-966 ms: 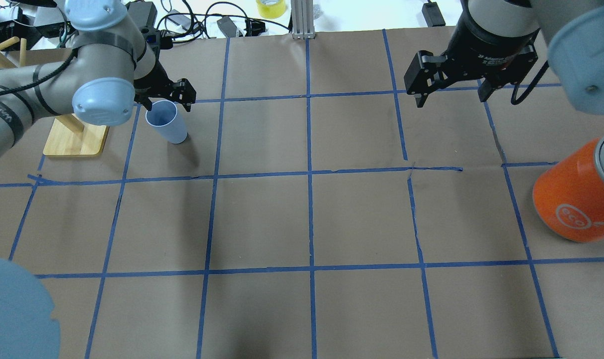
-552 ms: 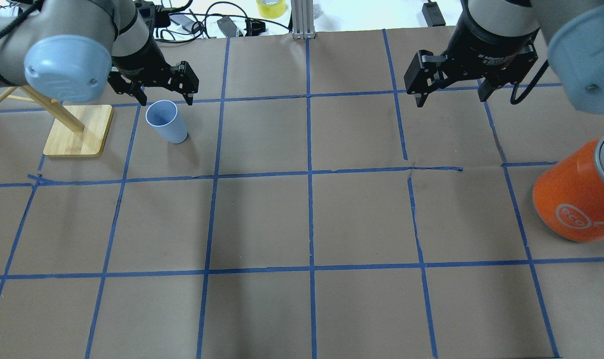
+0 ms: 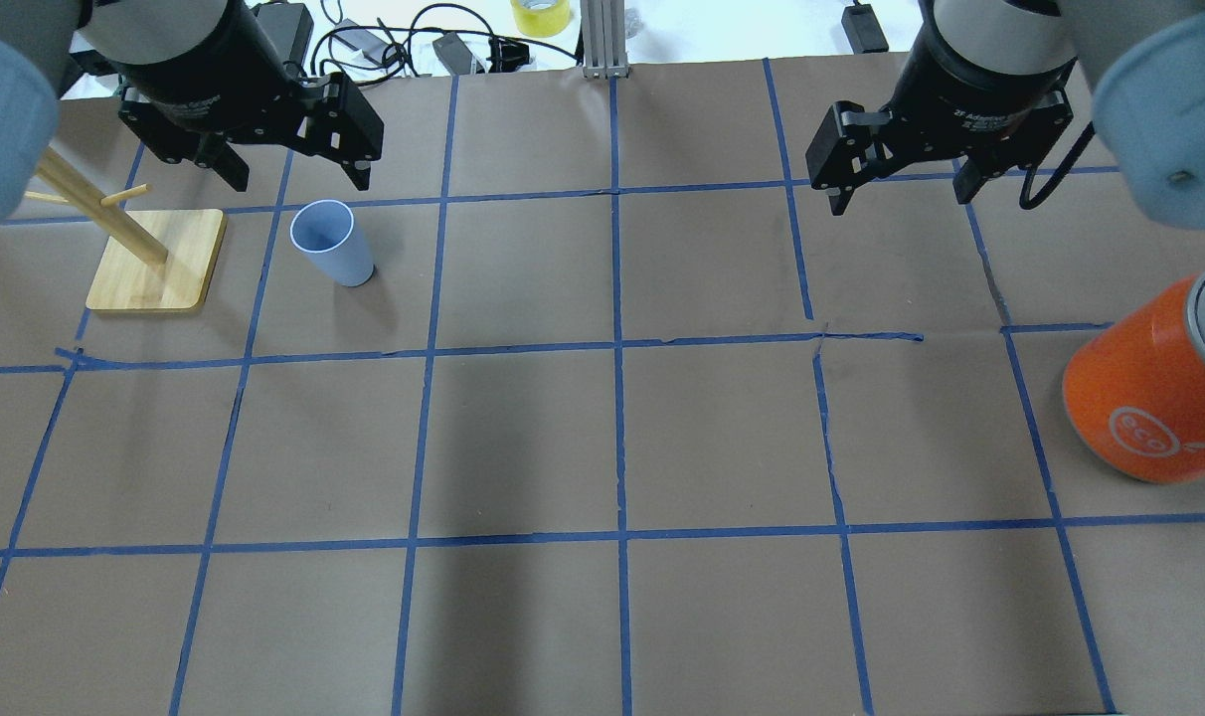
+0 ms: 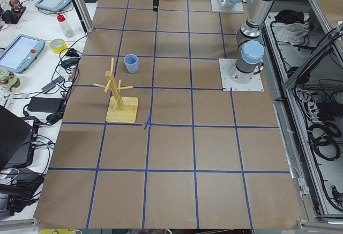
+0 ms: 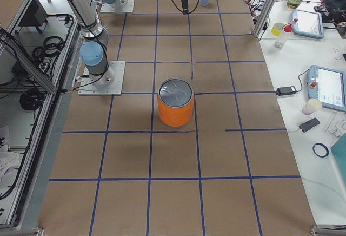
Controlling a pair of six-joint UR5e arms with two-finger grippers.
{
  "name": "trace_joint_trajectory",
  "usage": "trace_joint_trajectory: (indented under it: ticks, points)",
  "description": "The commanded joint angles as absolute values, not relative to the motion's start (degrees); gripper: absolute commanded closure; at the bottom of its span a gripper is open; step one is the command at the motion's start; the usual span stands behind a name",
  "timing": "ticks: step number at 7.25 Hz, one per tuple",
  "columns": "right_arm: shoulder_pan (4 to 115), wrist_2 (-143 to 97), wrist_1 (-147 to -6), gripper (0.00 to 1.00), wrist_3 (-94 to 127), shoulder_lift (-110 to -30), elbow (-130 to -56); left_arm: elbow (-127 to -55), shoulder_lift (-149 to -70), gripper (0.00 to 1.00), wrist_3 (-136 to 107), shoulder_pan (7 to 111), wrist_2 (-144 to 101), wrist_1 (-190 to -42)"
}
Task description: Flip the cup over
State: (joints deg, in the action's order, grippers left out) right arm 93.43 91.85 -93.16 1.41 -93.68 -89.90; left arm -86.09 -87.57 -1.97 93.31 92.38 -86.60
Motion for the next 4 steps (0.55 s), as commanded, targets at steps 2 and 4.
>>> trace_joint_trajectory:
  ticks: [2, 4]
  points:
    - [93.43, 91.41, -93.25, 0.00, 1.67, -93.52, -90.09, -87.98, -86.92, 0.00, -1.93, 92.72, 93.07, -86.75]
    - [93.17, 90.10, -93.69, 0.00, 3.50, -93.60, -90.35, -87.98, -86.92, 0.00, -1.93, 92.81, 93.08, -86.75]
